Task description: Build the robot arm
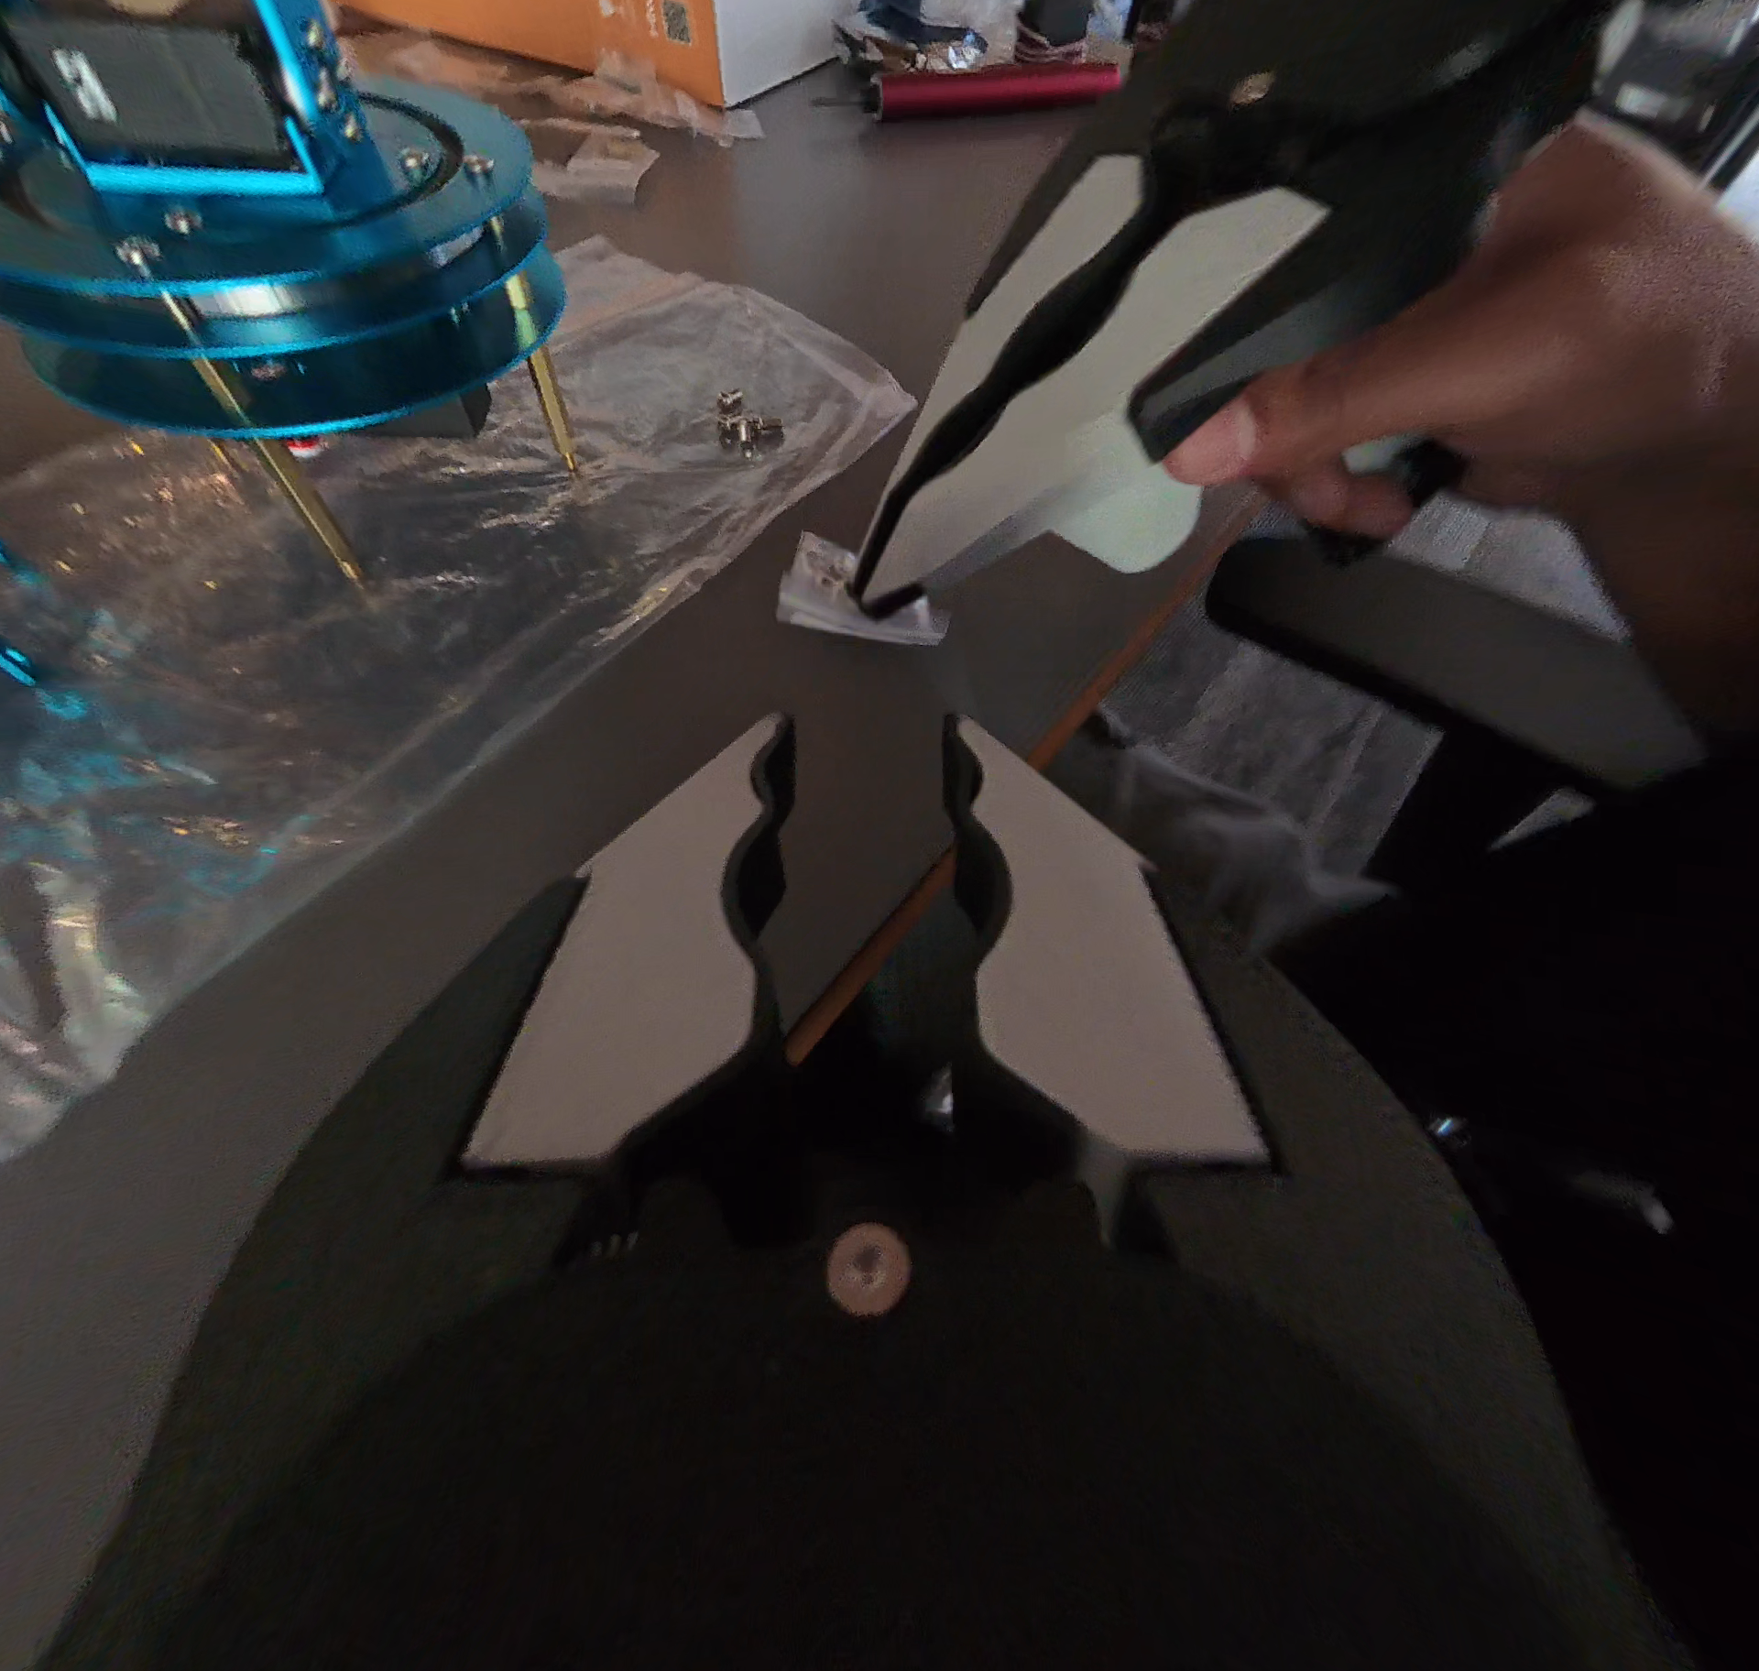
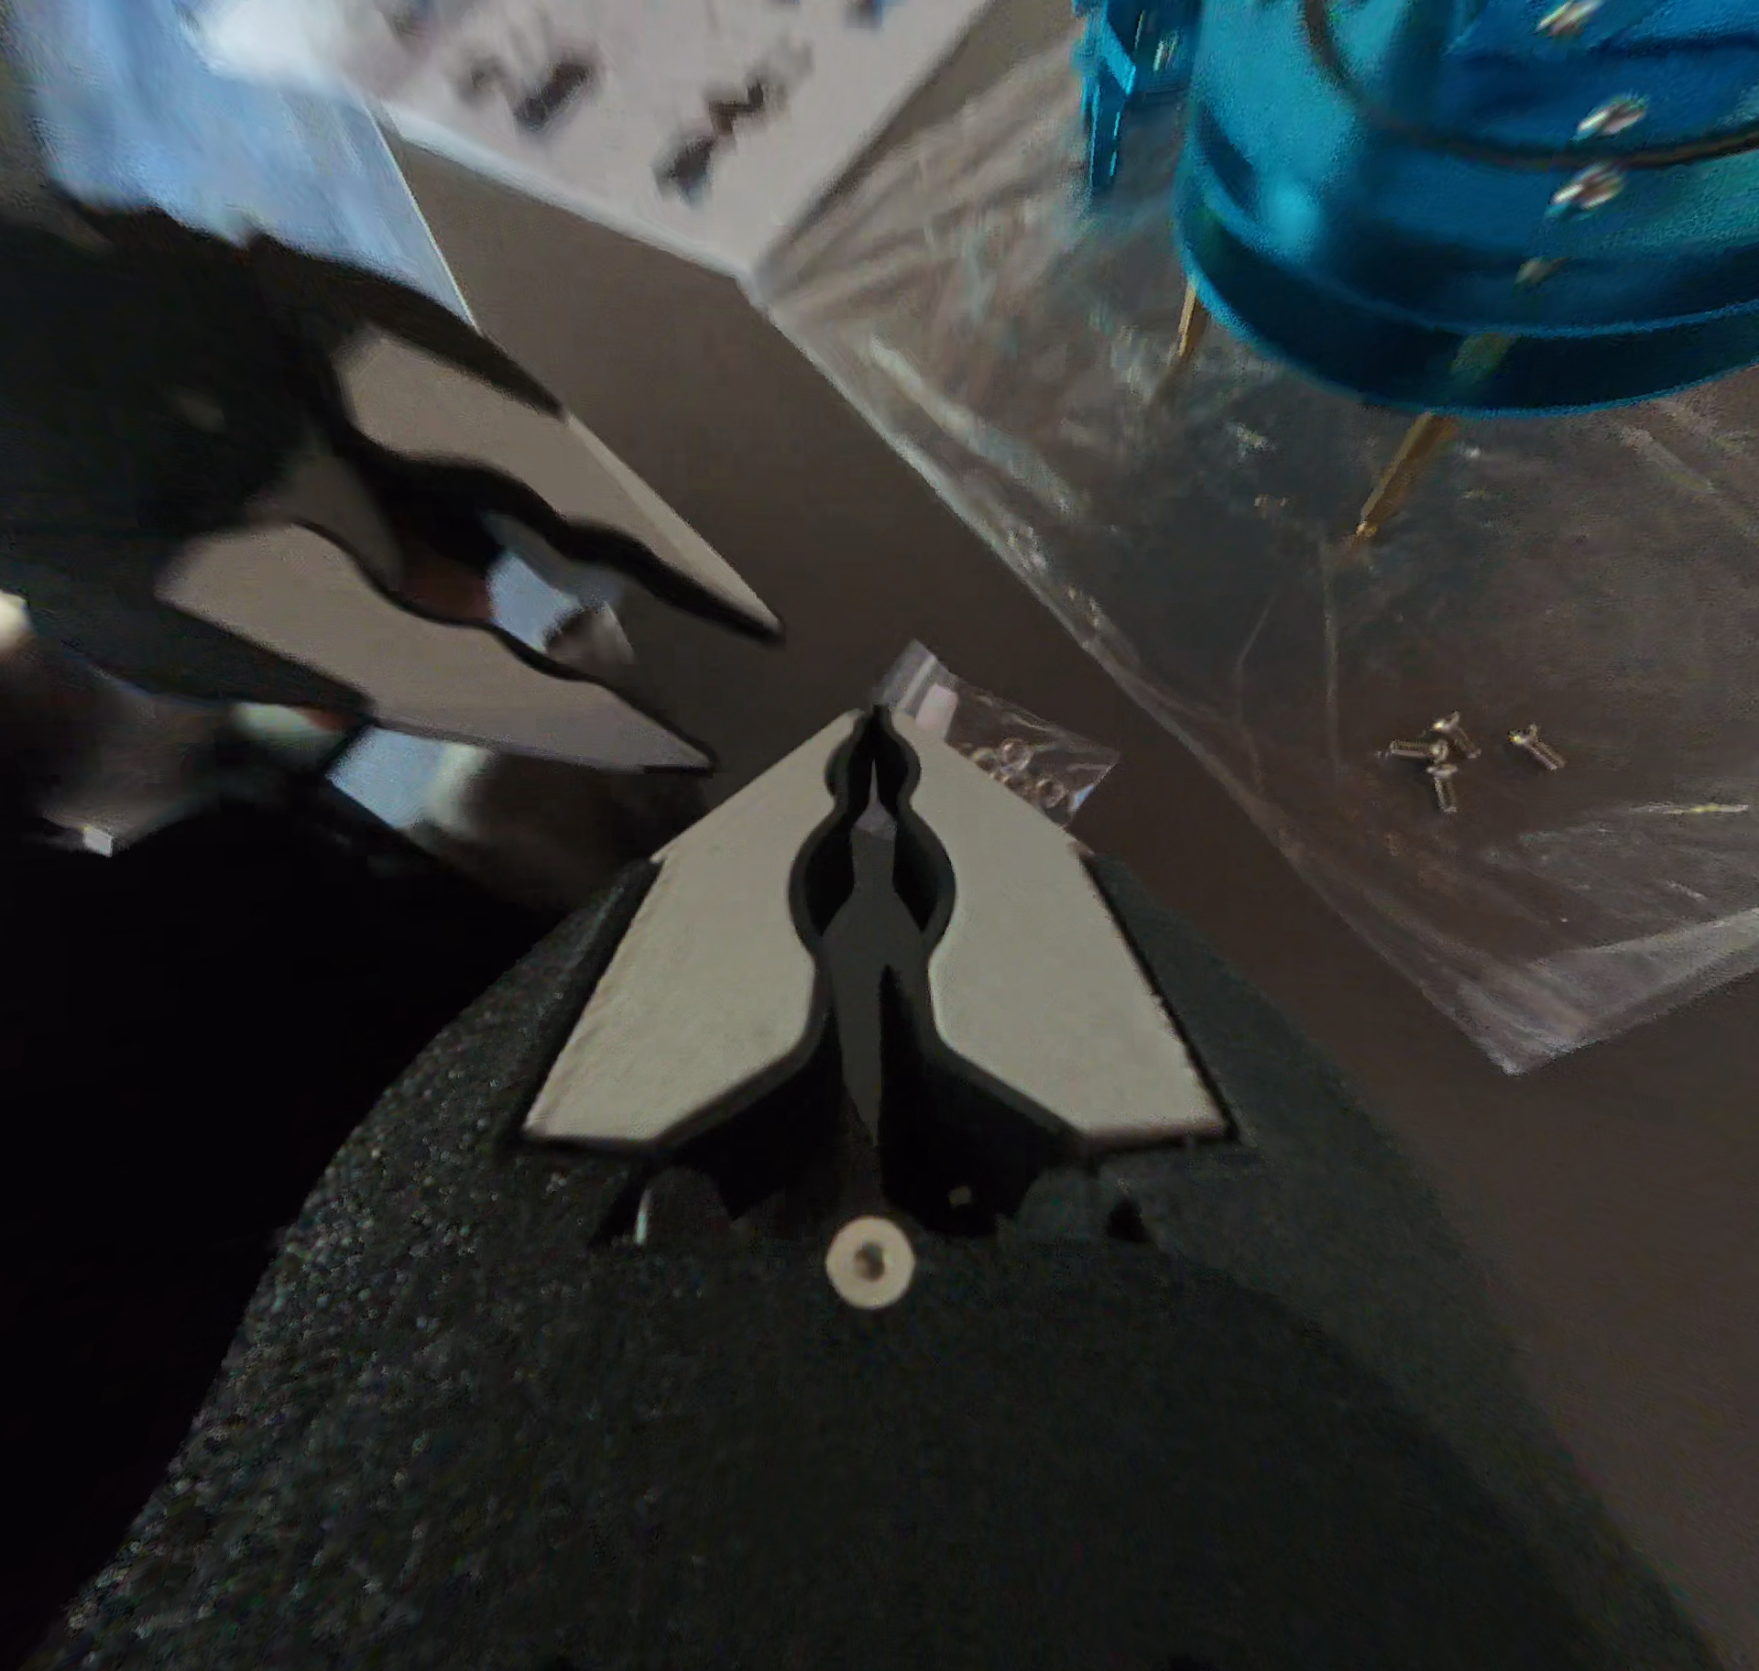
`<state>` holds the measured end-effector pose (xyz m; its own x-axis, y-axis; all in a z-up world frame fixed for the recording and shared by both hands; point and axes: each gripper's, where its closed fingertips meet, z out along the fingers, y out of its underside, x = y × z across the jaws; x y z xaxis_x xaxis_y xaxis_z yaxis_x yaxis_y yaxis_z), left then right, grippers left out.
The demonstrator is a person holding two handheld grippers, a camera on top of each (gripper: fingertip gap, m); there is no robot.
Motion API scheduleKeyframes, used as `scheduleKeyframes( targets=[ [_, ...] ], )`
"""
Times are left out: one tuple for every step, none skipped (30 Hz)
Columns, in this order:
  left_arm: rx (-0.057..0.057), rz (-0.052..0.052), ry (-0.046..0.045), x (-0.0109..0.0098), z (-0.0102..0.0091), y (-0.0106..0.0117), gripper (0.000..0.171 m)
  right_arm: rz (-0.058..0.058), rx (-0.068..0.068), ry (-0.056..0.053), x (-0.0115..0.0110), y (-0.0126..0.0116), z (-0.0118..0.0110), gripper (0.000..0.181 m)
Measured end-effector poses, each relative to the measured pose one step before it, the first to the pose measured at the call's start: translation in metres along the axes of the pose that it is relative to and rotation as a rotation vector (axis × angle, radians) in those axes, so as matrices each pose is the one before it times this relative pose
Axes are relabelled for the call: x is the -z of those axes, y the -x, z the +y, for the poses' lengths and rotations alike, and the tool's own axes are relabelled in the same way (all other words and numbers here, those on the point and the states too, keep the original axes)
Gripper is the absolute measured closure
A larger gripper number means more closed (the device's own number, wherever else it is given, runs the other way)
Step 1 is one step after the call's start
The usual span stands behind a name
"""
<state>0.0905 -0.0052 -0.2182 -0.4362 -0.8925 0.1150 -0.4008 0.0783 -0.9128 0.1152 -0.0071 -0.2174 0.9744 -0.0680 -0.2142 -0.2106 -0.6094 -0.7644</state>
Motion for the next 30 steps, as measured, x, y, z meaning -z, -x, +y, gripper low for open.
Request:
scheduleKeyframes(
  targets=[
    [0.0749,0.0212,-0.02690,-0.00234,-0.00516,0.00014,0.147,-0.0438,-0.0390,-0.0606,0.00497,0.00178,-0.00728,0.181],
    [0.0873,0.0441,-0.03519,-0.00161,-0.00663,-0.00210,0.152,-0.0461,-0.0389,-0.0540,0.00429,0.00317,-0.00616,0.181],
    [0.0895,0.0670,-0.03377,-0.00129,-0.00673,-0.00498,0.155,-0.0410,-0.0265,-0.0436,0.00294,0.00372,-0.00419,0.181],
    [0.0801,0.0666,-0.02157,-0.00163,-0.00481,-0.00507,0.155,-0.0246,-0.0149,-0.0245,0.00130,0.00249,-0.00095,0.181],
    [0.0647,0.0382,-0.00554,-0.00235,-0.00199,-0.00119,0.155,-0.0003,-0.0043,-0.0172,0.00063,-0.00071,0.00043,0.181],
    [0.0460,0.0229,0.00109,-0.00251,-0.00053,0.00071,0.155,-0.0129,0.0000,-0.0211,0.00082,0.00132,-0.00030,0.181],
    [0.0318,0.0323,-0.00322,-0.00194,-0.00080,-0.00179,0.155,-0.0272,-0.0150,-0.0113,0.00053,0.00264,0.00076,0.181],
    [0.0247,0.0320,-0.00639,-0.00143,-0.00091,-0.00261,0.155,-0.0201,-0.0188,-0.0045,0.00026,0.00099,0.00159,0.181],
    [0.0151,0.0222,-0.00510,-0.00128,-0.00033,-0.00155,0.156,-0.0157,-0.0169,-0.0148,0.00121,0.00022,-0.00010,0.181],
    [0.0073,0.0191,-0.00369,-0.00107,0.00003,-0.00151,0.156,-0.0213,-0.0189,-0.0105,0.00188,0.00072,-0.00021,0.181],
    [0.0063,0.0203,-0.00455,-0.00081,-0.00021,-0.00234,0.156,-0.0235,-0.0185,-0.0083,0.00188,0.00106,-0.00019,0.181],
    [0.0031,0.0221,-0.00671,-0.00053,-0.00059,-0.00328,0.157,-0.0275,-0.0170,-0.0105,0.00147,0.00215,-0.00058,0.181],
    [-0.0067,0.0194,-0.00703,-0.00008,-0.00085,-0.00357,0.158,-0.0283,-0.0182,-0.0115,0.00128,0.00259,-0.00087,0.181],
    [-0.0170,0.0149,-0.00696,0.00019,-0.00112,-0.00342,0.159,-0.0313,-0.0194,-0.0127,0.00138,0.00317,-0.00132,0.181],
    [-0.0232,0.0096,-0.00544,0.00053,-0.00110,-0.00331,0.159,-0.0331,-0.0164,-0.0119,0.00141,0.00353,-0.00138,0.181],
    [-0.0275,0.0037,-0.00444,0.00063,-0.00107,-0.00264,0.160,-0.0312,-0.0184,-0.0120,0.00119,0.00322,-0.00146,0.181],
    [-0.0279,0.0006,-0.00426,0.00083,-0.00111,-0.00223,0.162,-0.0376,-0.0236,-0.0141,0.00099,0.00390,-0.00160,0.181],
    [-0.0233,-0.0017,-0.00265,0.00089,-0.00097,-0.00139,0.164,-0.0301,-0.0219,-0.0118,0.00078,0.00259,-0.00121,0.181],
    [-0.0145,-0.0019,-0.00019,0.00074,-0.00048,-0.00034,0.165,-0.0179,-0.0130,-0.0075,0.00026,0.00112,-0.00032,0.181],
    [-0.0046,0.0019,0.00148,0.00046,-0.00007,-0.00023,0.166,-0.0126,-0.0035,-0.0036,-0.00019,0.00079,0.00029,0.181],
    [0.0012,0.0070,0.00027,0.00053,0.00012,-0.00045,0.166,-0.0125,-0.0065,-0.0012,-0.00033,0.00081,0.00044,0.181],
    [0.0063,0.0086,-0.00079,0.00040,0.00010,-0.00050,0.167,-0.0149,-0.0130,-0.0013,-0.00017,0.00102,0.00016,0.181],
    [0.0088,0.0057,-0.00002,0.00055,-0.00008,-0.00005,0.168,-0.0078,-0.0041,-0.0009,-0.00016,0.00042,0.00006,0.181],
    [0.0054,-0.0020,0.00223,0.00034,0.00042,0.00099,0.168,0.0071,0.0083,-0.0008,-0.00028,-0.00073,0.00011,0.181],
    [0.0002,-0.0090,0.00492,0.00009,0.00101,0.00199,0.169,0.0242,0.0146,0.0049,-0.00021,-0.00250,0.00075,0.181],
    [-0.0043,-0.0108,0.00398,0.00006,0.00124,0.00221,0.170,0.0294,0.0265,0.0080,-0.00031,-0.00242,0.00093,0.181],
    [-0.0058,-0.0141,0.00343,-0.00013,0.00115,0.00243,0.170,0.0328,0.0269,0.0090,-0.00053,-0.00262,0.00103,0.181],
    [-0.0072,-0.0194,0.00526,-0.00036,0.00166,0.00303,0.171,0.0369,0.0234,0.0116,-0.00049,-0.00303,0.00125,0.181],
    [-0.0146,-0.0298,0.00440,-0.00051,0.00156,0.00399,0.171,0.0418,0.0238,0.0149,-0.00042,-0.00380,0.00172,0.181],
    [-0.0255,-0.0547,-0.00590,0.00066,-0.00021,0.00747,0.171,0.0616,0.0233,0.0140,-0.00004,-0.00680,0.00187,0.181]
  ],
)
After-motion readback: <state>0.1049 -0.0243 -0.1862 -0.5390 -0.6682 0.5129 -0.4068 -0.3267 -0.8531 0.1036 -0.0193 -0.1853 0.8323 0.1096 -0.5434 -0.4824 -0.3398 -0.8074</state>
